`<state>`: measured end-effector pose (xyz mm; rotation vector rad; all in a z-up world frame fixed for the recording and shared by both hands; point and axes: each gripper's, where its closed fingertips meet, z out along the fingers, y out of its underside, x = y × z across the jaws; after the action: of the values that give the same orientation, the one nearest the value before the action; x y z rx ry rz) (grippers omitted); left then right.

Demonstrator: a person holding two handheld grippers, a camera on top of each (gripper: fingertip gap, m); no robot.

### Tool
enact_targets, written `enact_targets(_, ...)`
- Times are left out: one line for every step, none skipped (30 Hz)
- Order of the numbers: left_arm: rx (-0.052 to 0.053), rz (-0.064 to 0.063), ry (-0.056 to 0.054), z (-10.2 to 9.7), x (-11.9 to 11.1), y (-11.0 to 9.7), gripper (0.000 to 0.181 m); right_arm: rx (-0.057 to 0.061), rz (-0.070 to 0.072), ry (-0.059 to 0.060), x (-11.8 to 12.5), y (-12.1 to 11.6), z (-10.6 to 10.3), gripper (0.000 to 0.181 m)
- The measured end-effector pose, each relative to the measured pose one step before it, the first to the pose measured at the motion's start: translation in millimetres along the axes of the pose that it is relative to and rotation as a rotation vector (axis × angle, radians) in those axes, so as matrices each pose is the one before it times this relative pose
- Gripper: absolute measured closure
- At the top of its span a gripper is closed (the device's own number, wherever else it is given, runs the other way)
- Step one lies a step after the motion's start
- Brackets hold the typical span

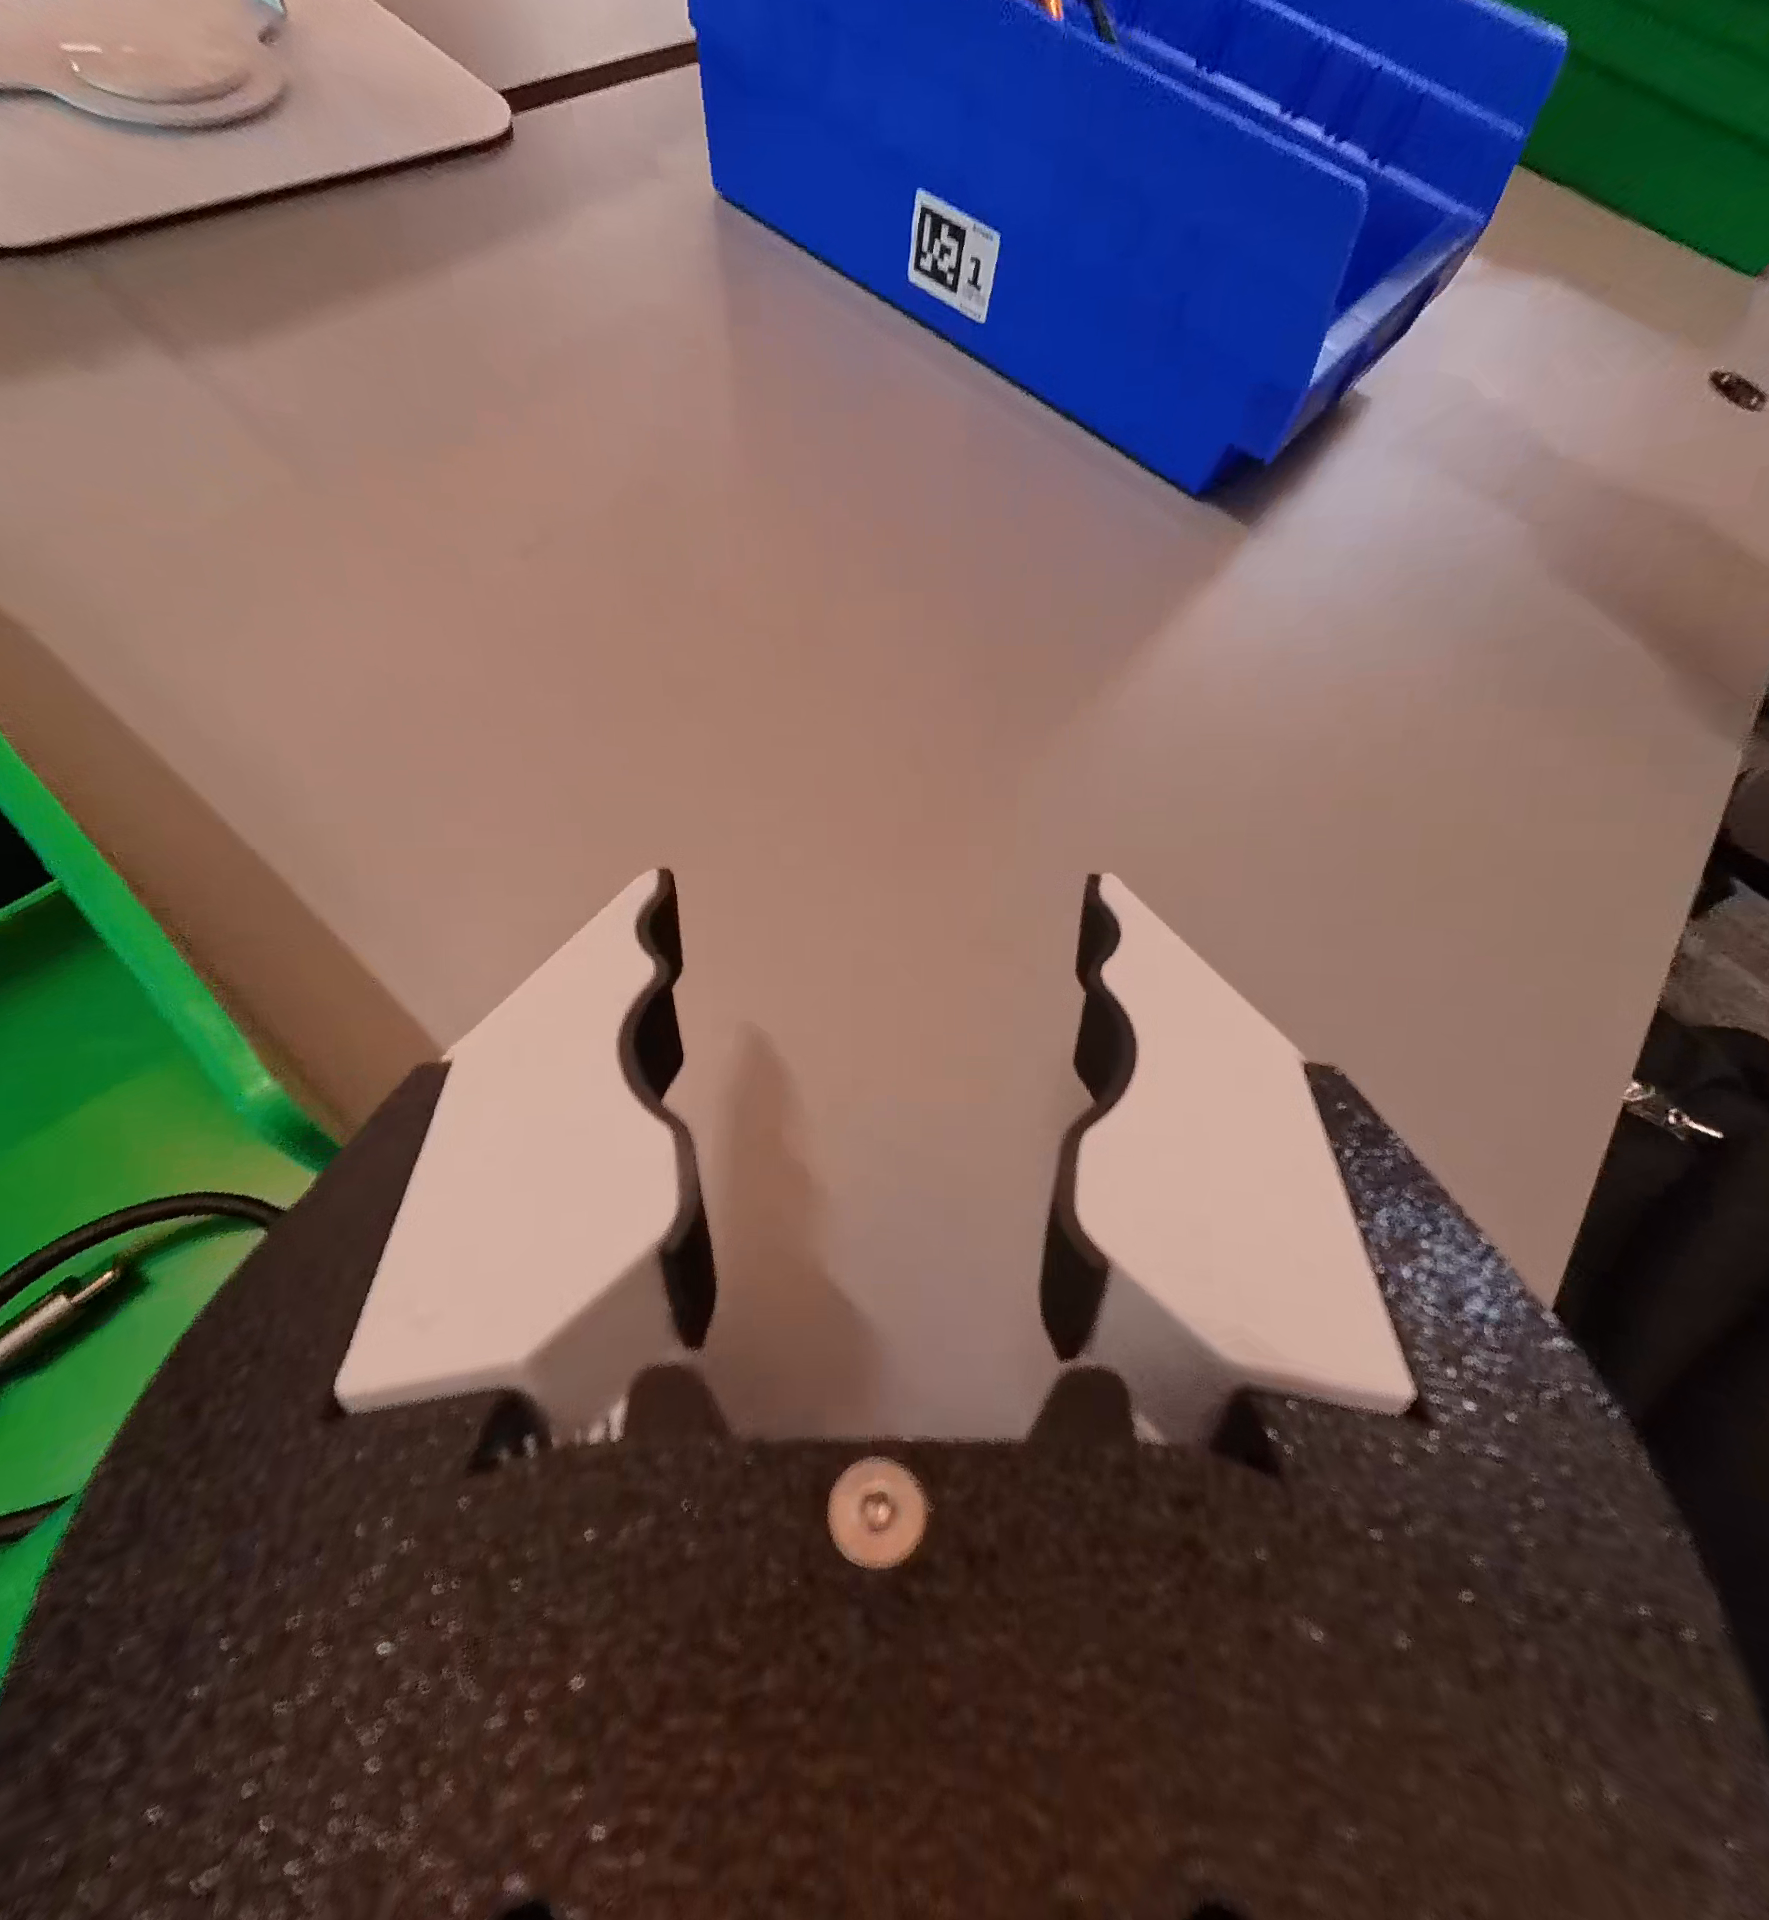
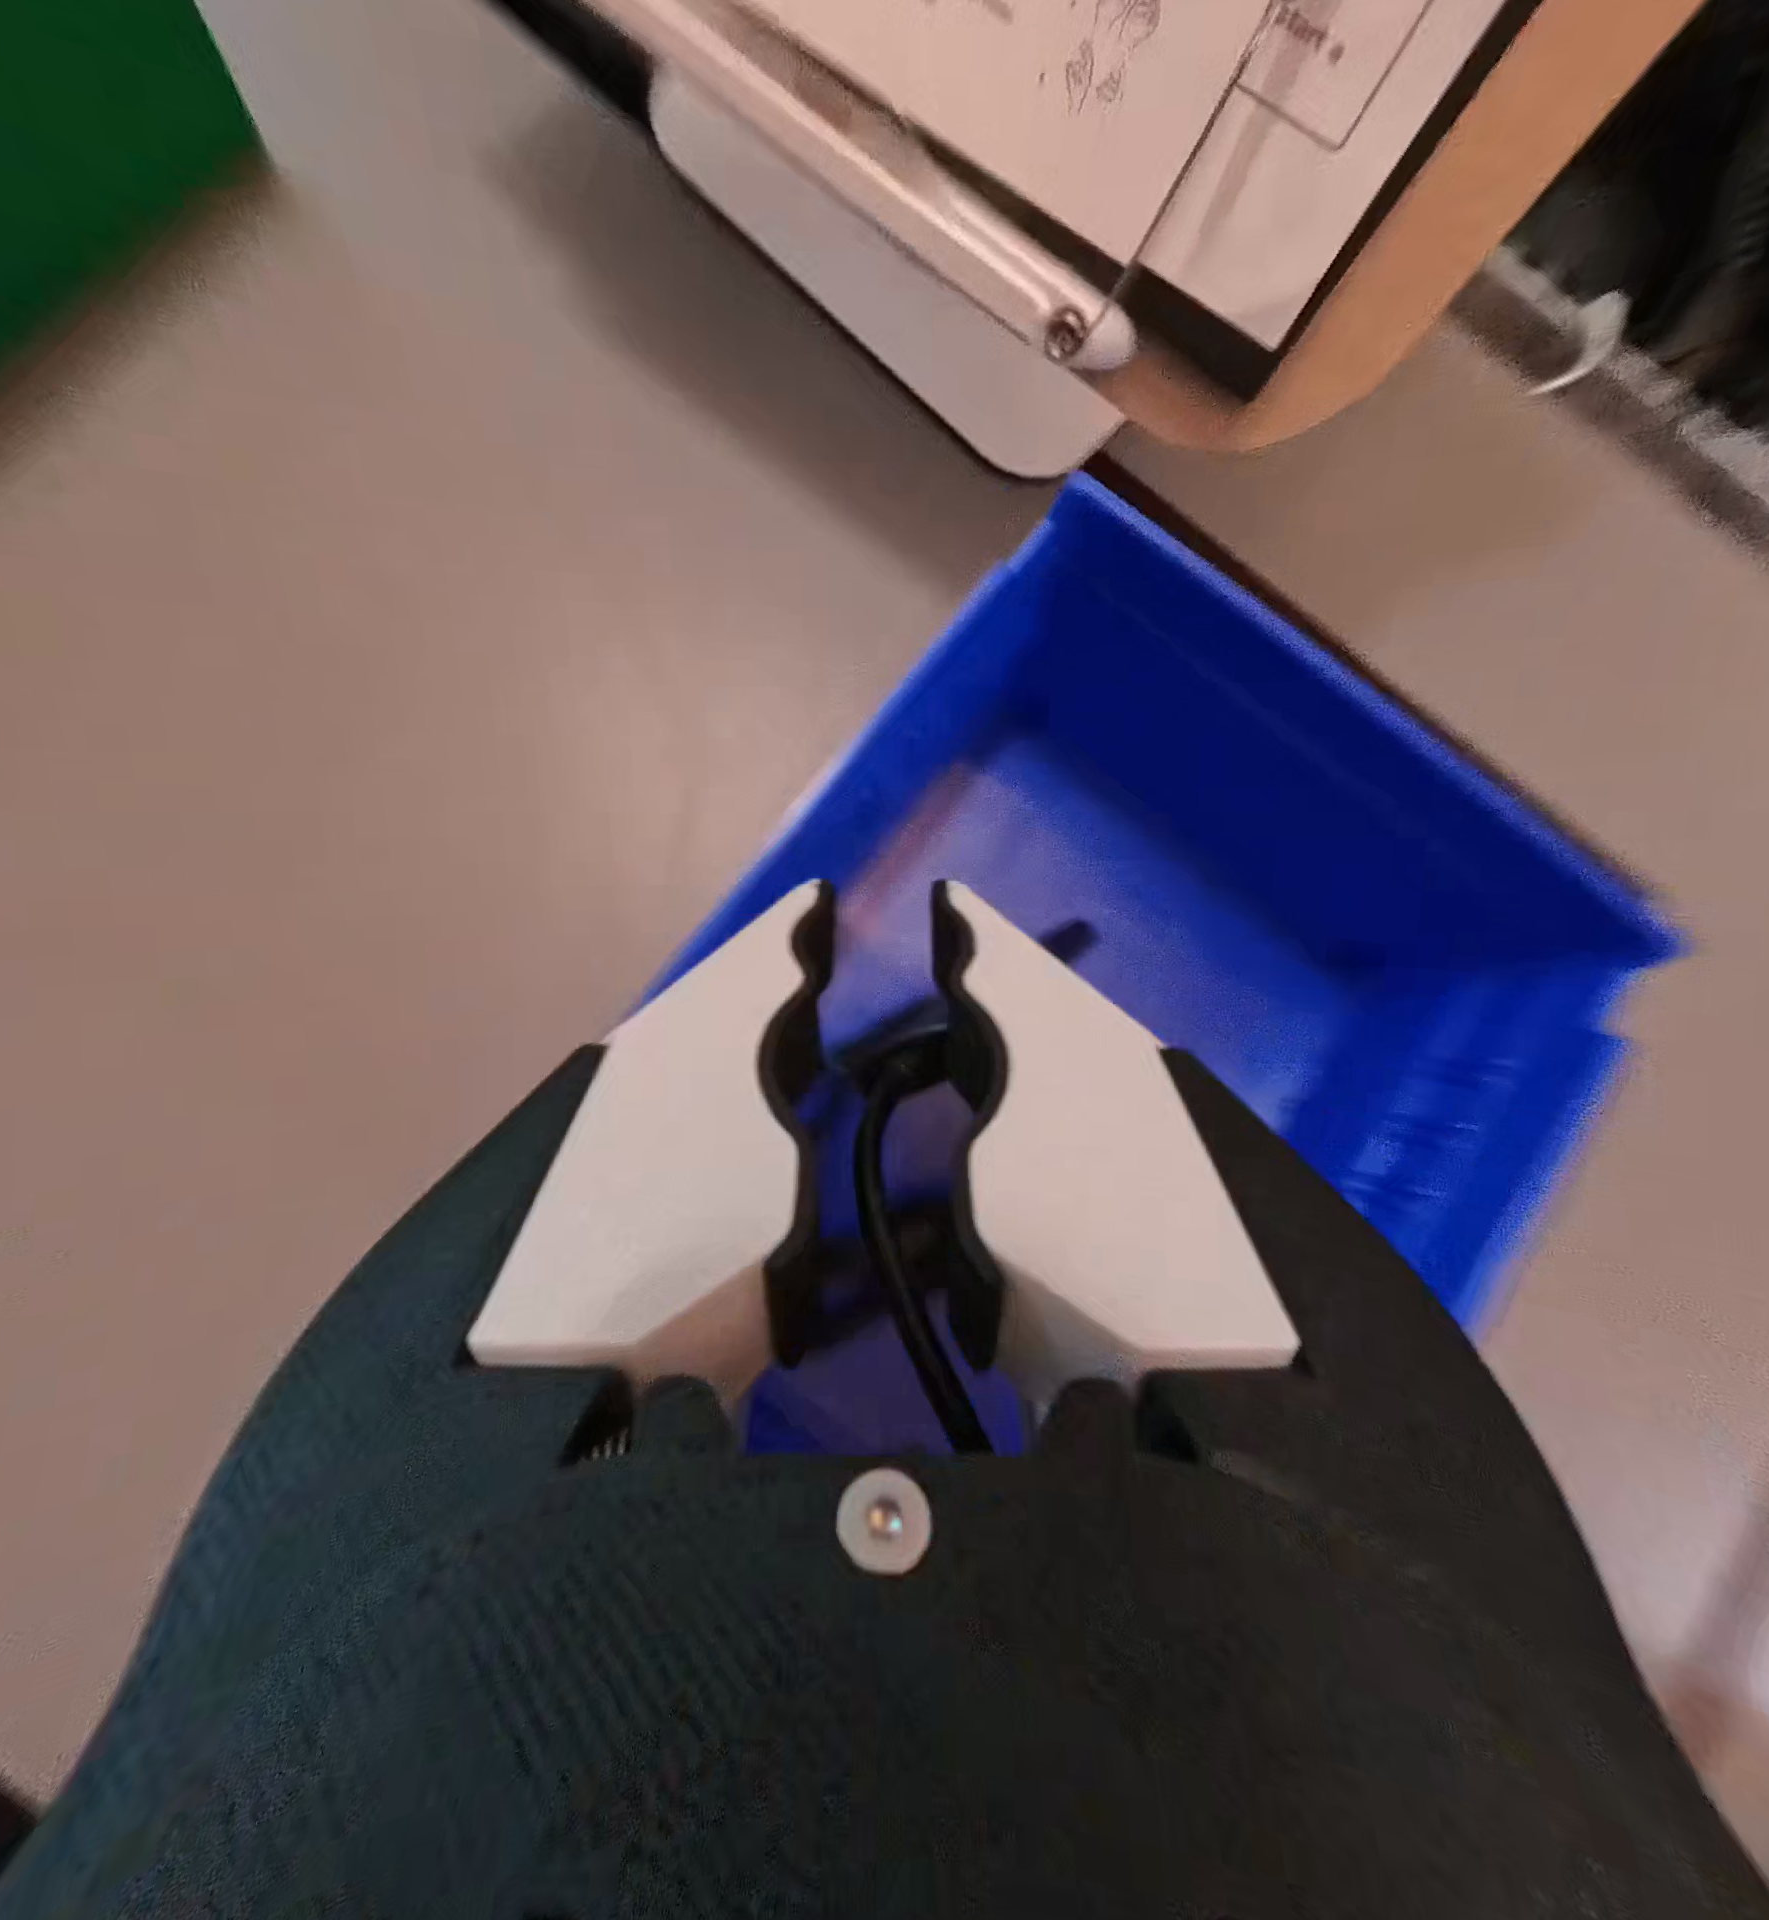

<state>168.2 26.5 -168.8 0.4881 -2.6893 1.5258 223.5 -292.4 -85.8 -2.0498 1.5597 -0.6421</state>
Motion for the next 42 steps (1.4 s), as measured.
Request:
enact_targets(-0.0085, 0.0049, -0.0049, 0.58, -0.69, 1.34, 0.106, 0.0558, 0.1056, -0.0635, -3.95, -6.12, 2.48, 0.167)
enact_targets(-0.0040, 0.0041, -0.0035, 0.42, -0.55, 0.87, 0.106, 0.0792, 0.0920, -0.0639, -4.62, -8.89, 0.70, 0.168)
enact_targets(-0.0011, 0.0021, 0.0001, 0.27, -0.41, 0.60, 0.106, 0.0793, 0.0817, -0.0657, -5.22, -8.29, -0.10, 0.170)
enact_targets(0.0001, -0.0015, 0.0027, 0.25, -0.24, 0.43, 0.106, 0.0581, 0.0668, -0.0525, -3.21, -4.99, -0.16, 0.171)
enact_targets(-0.0005, -0.0052, 0.0028, 0.37, -0.36, 0.56, 0.106, 0.0282, 0.0390, -0.0332, -0.14, -0.43, -0.09, 0.173)
enact_targets(-0.0006, -0.0068, 0.0027, 0.32, -0.36, 0.46, 0.106, -0.0049, 0.0151, 0.0039, 5.37, 4.49, -0.49, 0.174)
enact_targets(-0.0008, -0.0052, 0.0038, 0.24, 0.02, 0.35, 0.106, -0.0275, -0.0052, 0.0428, 10.58, 7.02, -1.38, 0.165)
enact_targets(-0.0022, -0.0022, 0.0035, 0.00, 0.36, 0.63, 0.106, -0.0337, -0.0270, 0.0495, 10.51, 7.11, -2.54, 0.154)
enact_targets(-0.0032, 0.0015, 0.0011, -0.37, 0.16, 0.69, 0.106, -0.0364, -0.0356, 0.0397, 7.73, 7.36, -3.67, 0.143)
enact_targets(-0.0035, 0.0046, -0.0021, -0.75, -0.21, 0.66, 0.106, -0.0348, -0.0390, 0.0183, 3.41, 6.93, -4.77, 0.136)
enact_targets(-0.0026, 0.0050, -0.0051, -0.90, -0.80, 0.53, 0.106, -0.0289, -0.0438, -0.0047, -1.25, 5.76, -5.76, 0.131)
enact_targets(-0.0019, 0.0034, -0.0051, -0.95, -0.97, 0.32, 0.106, -0.0219, -0.0445, -0.0152, -3.98, 4.65, -6.62, 0.124)
enact_targets(-0.0008, 0.0001, -0.0028, -0.77, -0.86, -0.10, 0.106, -0.0135, -0.0440, -0.0135, -4.66, 3.58, -6.94, 0.116)
enact_targets(0.0014, -0.0034, -0.0002, -0.51, -0.55, -0.42, 0.106, -0.0105, -0.0465, -0.0083, -4.55, 2.95, -7.04, 0.113)
enact_targets(0.0035, -0.0053, 0.0022, -0.03, 0.06, -0.67, 0.106, -0.0059, -0.0477, 0.0060, -2.80, 2.08, -6.97, 0.112)
enact_targets(0.0026, -0.0051, 0.0041, 0.32, 0.57, -0.53, 0.106, 0.0019, -0.0415, 0.0240, -0.12, 0.85, -7.07, 0.111)
enact_targets(0.0000, -0.0032, 0.0047, 0.67, 1.13, -0.15, 0.106, 0.0033, -0.0351, 0.0368, 2.37, 0.34, -6.94, 0.112)
enact_targets(-0.0021, 0.0000, 0.0031, 0.71, 1.23, 0.13, 0.106, 0.0044, -0.0287, 0.0524, 5.48, -0.12, -6.91, 0.114)
enact_targets(-0.0033, 0.0036, -0.0002, 0.79, 1.13, 0.08, 0.107, 0.0127, -0.0216, 0.0579, 6.85, -0.91, -6.42, 0.121)
enact_targets(-0.0029, 0.0065, -0.0030, 0.57, 0.92, 0.01, 0.107, 0.0178, -0.0189, 0.0472, 5.52, -1.06, -4.82, 0.131)
enact_targets(-0.0018, 0.0071, -0.0026, 0.57, 1.04, -0.20, 0.107, 0.0156, -0.0245, 0.0360, 4.01, -0.38, -2.48, 0.131)
enact_targets(-0.0016, 0.0049, -0.0002, 0.59, 1.21, -0.19, 0.107, -0.0004, -0.0268, 0.0270, 2.84, 2.33, -1.01, 0.139)
enact_targets(-0.0020, 0.0023, 0.0017, 0.77, 1.32, 0.02, 0.107, -0.0169, -0.0239, 0.0431, 5.19, 4.63, -0.02, 0.149)
enact_targets(-0.0024, 0.0008, 0.0014, 0.83, 1.17, 0.10, 0.107, -0.0295, -0.0251, 0.0475, 5.67, 6.10, 1.09, 0.154)
enact_targets(-0.0026, 0.0009, 0.0008, 0.86, 0.84, 0.29, 0.107, -0.0284, -0.0313, 0.0335, 2.90, 5.61, 1.72, 0.155)
enact_targets(-0.0033, 0.0010, 0.0010, 0.89, 0.98, 0.35, 0.107, -0.0181, -0.0362, 0.0160, -0.27, 3.93, 1.84, 0.155)
enact_targets(-0.0036, 0.0014, 0.0016, 0.79, 1.00, 0.44, 0.107, -0.0057, -0.0289, 0.0248, 1.18, 1.55, 1.47, 0.153)
enact_targets(-0.0025, 0.0028, 0.0013, 0.49, 0.92, 0.31, 0.107, -0.0024, -0.0150, 0.0381, 3.64, 0.46, 0.89, 0.151)
enact_targets(-0.0018, 0.0035, -0.0001, 0.42, 0.58, 0.15, 0.107, -0.0032, -0.0037, 0.0353, 4.02, 0.21, 0.73, 0.148)
enact_targets(-0.0013, 0.0028, -0.0019, 0.14, 0.17, 0.26, 0.107, -0.0005, 0.0074, 0.0181, 1.55, -0.24, 0.99, 0.146)
enact_targets(-0.0008, 0.0013, -0.0013, 0.21, -0.16, 0.20, 0.107, 0.0041, 0.0133, -0.0131, -3.48, -0.97, 1.82, 0.144)
enact_targets(-0.0004, -0.0007, 0.0006, 0.18, -0.19, 0.23, 0.107, 0.0074, 0.0082, -0.0338, -7.42, -1.69, 2.56, 0.144)
enact_targets(-0.0007, -0.0028, 0.0017, 0.33, -0.18, 0.21, 0.107, 0.0100, -0.0023, -0.0210, -6.65, -2.24, 3.34, 0.144)
enact_targets(-0.0010, -0.0031, 0.0020, 0.36, -0.26, 0.44, 0.108, 0.0093, -0.0122, -0.0003, -4.76, -2.74, 3.98, 0.144)
enact_targets(-0.0010, -0.0023, 0.0008, 0.45, -0.33, 0.28, 0.108, 0.0084, -0.0187, 0.0014, -5.15, -3.59, 4.50, 0.144)
enact_targets(-0.0010, -0.0015, 0.0002, 0.56, -0.26, 0.36, 0.108, 0.0198, -0.0148, 0.0036, -4.90, -6.98, 5.03, 0.143)
enact_targets(-0.0014, -0.0014, 0.0015, 0.82, 0.06, 0.36, 0.108, 0.0355, -0.0028, 0.0081, -3.69, -10.78, 5.20, 0.142)
enact_targets(-0.0028, -0.0013, 0.0033, 1.14, 0.56, 0.56, 0.108, 0.0464, 0.0197, 0.0096, -2.38, -13.65, 5.53, 0.142)
enact_targets(-0.0039, 0.0006, 0.0039, 1.32, 0.95, 0.74, 0.108, 0.0513, 0.0463, -0.0055, -3.38, -15.33, 6.33, 0.140)
enact_targets(-0.0050, 0.0027, 0.0034, 1.36, 1.15, 0.89, 0.109, 0.0477, 0.0585, -0.0289, -6.52, -15.27, 7.64, 0.137)
enact_targets(-0.0063, 0.0044, 0.0021, 1.42, 1.09, 1.00, 0.109, 0.0363, 0.0559, -0.0345, -7.44, -13.26, 9.32, 0.134)
enact_targets(-0.0068, 0.0050, 0.0002, 1.17, 0.97, 1.00, 0.109, 0.0183, 0.0416, -0.0066, -3.13, -9.86, 10.98, 0.132)
